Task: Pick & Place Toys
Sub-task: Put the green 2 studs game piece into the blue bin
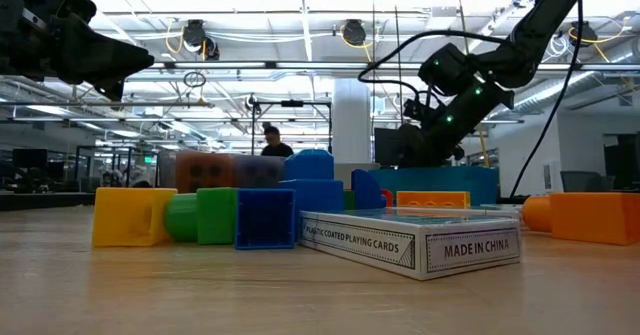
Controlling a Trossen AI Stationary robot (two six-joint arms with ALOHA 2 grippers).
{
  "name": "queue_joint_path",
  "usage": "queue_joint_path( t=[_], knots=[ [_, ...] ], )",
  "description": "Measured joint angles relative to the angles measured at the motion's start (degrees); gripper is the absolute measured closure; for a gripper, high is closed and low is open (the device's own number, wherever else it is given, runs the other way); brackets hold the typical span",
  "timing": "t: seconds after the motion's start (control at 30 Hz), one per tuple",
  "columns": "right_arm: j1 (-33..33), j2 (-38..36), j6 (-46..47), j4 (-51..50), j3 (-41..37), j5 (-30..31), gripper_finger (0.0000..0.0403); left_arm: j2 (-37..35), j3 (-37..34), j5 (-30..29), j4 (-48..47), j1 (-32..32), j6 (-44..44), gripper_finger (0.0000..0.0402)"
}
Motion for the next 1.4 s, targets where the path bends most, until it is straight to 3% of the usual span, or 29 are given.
queue_joint_path(
  t=[1.07,1.4],
  knots=[
    [-0.7,3.5,-0.8,4.0,-0.1,-0.1,0.0239,0.0,0.0,0.0,0.0,0.0,0.0,0.0325],
    [-0.7,3.5,-0.9,4.7,-0.1,0.0,0.0168,0.0,0.0,0.0,0.0,0.0,0.0,0.0325]
  ],
)
